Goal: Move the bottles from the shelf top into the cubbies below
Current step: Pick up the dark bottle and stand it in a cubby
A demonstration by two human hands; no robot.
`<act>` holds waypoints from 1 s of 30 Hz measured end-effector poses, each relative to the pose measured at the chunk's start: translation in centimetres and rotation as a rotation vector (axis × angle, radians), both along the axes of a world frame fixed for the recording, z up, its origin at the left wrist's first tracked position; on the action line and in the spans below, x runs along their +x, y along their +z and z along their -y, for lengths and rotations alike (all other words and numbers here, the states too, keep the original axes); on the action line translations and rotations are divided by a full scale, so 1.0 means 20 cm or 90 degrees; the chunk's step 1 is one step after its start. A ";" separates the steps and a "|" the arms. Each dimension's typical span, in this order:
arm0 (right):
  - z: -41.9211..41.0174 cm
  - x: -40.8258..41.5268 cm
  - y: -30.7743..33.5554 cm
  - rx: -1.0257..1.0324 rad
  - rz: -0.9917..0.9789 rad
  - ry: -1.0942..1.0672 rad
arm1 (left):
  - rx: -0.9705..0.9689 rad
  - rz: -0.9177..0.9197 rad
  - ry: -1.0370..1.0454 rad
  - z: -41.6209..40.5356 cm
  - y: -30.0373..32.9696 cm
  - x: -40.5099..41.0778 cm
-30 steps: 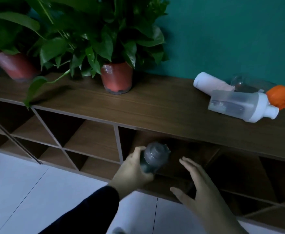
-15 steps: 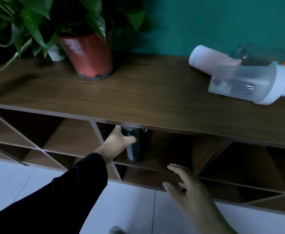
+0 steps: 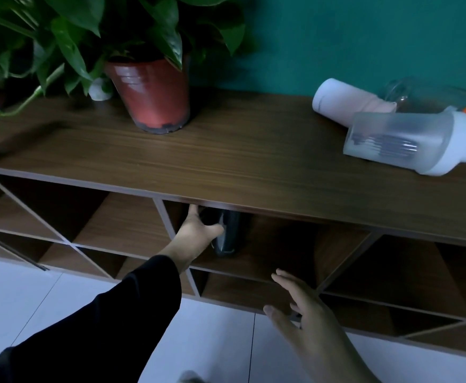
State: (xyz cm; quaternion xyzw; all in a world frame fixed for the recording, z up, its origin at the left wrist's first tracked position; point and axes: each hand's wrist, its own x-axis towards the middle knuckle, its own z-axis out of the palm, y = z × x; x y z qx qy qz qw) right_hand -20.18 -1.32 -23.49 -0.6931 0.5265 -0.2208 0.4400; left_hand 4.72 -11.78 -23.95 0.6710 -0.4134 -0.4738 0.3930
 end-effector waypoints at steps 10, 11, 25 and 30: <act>0.03 0.00 -0.09 -0.106 0.018 -0.037 | -0.013 0.137 0.057 0.15 -0.01 -0.30; 0.03 0.00 -0.10 -0.115 0.020 -0.039 | -0.023 0.142 0.055 0.16 -0.01 -0.31; 0.38 0.30 -0.14 0.100 -0.008 0.011 | -0.022 0.061 -0.012 0.04 0.02 0.02; 0.48 0.46 -0.15 0.146 -0.018 0.072 | -0.063 0.000 0.011 -0.01 -0.04 0.03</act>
